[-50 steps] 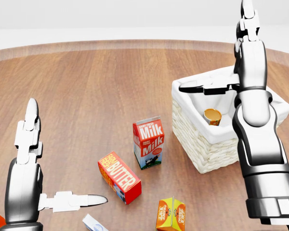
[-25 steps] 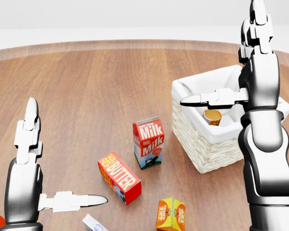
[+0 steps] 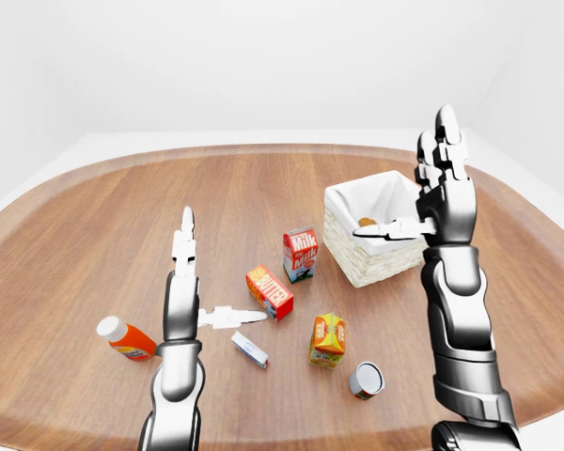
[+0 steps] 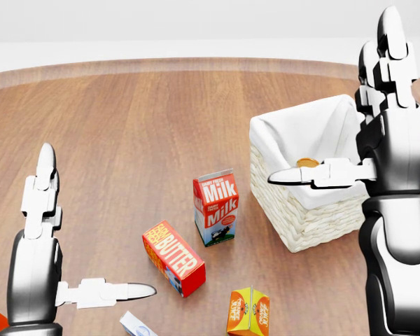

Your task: Pick up the alphabet soup and the tomato sauce, and put them in the basket.

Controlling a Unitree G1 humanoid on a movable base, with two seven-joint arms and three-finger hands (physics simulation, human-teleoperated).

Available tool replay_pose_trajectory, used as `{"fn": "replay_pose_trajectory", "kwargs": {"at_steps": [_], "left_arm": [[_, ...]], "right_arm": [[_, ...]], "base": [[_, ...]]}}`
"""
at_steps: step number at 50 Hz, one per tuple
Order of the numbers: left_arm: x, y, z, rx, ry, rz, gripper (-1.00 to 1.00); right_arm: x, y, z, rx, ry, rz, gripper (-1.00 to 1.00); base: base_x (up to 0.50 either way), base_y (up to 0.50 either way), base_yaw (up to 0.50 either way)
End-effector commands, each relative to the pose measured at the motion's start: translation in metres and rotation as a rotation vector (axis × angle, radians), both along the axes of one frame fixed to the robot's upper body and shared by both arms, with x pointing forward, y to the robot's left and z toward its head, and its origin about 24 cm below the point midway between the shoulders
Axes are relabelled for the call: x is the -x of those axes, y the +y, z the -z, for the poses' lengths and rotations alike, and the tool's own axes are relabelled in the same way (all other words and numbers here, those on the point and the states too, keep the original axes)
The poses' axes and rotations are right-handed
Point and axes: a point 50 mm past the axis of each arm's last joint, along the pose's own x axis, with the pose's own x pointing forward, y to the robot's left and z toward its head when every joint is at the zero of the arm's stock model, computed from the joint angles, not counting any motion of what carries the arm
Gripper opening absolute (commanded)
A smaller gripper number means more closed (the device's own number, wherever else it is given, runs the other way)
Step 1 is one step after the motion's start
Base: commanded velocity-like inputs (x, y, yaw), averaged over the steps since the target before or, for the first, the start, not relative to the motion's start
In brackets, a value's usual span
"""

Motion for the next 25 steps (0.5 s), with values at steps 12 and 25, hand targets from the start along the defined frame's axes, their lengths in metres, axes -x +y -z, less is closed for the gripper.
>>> {"fn": "replay_pose_trajectory", "kwargs": {"at_steps": [12,25], "left_arm": [[0.001,0.000,-0.001,-0.002,-0.004,0.001,1.00],[0.001,0.000,-0.001,-0.002,-0.002,0.001,1.00]], "right_arm": [[0.035,0.005,0.000,-0.027,-0.017,-0.048,1.00],[0.058,0.010,0.005,-0.039,-0.018,-0.087,1.00]], "base": [[0.00,0.00,0.00],[0.00,0.00,0.00]]}}
